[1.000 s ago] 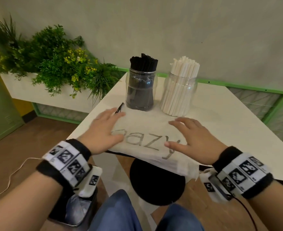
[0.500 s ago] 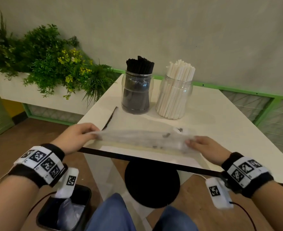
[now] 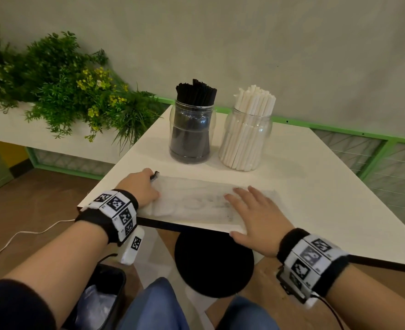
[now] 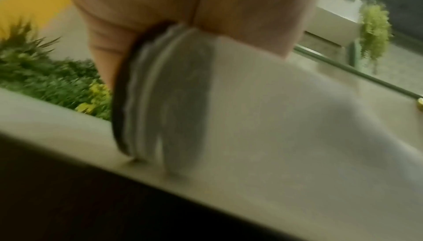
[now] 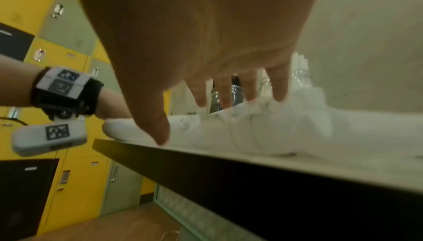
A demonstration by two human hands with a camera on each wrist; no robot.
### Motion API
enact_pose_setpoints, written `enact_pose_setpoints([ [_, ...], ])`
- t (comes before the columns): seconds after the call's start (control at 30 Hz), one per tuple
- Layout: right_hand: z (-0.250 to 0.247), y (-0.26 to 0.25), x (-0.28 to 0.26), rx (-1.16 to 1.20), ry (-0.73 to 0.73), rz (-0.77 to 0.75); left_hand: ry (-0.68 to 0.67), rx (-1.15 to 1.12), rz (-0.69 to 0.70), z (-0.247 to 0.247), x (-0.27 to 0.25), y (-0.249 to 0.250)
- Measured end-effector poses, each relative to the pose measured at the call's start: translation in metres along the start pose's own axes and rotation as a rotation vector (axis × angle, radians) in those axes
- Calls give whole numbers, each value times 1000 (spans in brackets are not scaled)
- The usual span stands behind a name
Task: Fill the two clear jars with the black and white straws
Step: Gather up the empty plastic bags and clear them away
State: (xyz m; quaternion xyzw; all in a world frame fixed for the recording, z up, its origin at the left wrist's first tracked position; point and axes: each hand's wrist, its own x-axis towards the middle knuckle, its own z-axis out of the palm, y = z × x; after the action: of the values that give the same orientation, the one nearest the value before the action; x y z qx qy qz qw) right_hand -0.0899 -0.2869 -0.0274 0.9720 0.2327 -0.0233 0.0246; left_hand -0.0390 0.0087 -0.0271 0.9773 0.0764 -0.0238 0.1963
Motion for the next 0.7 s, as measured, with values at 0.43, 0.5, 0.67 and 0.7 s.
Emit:
enact_pose_setpoints([
  [0.43,-2,-19,27,643,174,211,128,346,281,43,-82,33],
  [0.5,-5,-31,22,1092,351,232,49,111,238,44,-80,37],
  [0.67,-27,-71,21,2279,338,104,-185,-1058,300,35,-77,71],
  [0.7,-30,-75,23,2344,315,101,-201,-1211,251,30,-80,78],
])
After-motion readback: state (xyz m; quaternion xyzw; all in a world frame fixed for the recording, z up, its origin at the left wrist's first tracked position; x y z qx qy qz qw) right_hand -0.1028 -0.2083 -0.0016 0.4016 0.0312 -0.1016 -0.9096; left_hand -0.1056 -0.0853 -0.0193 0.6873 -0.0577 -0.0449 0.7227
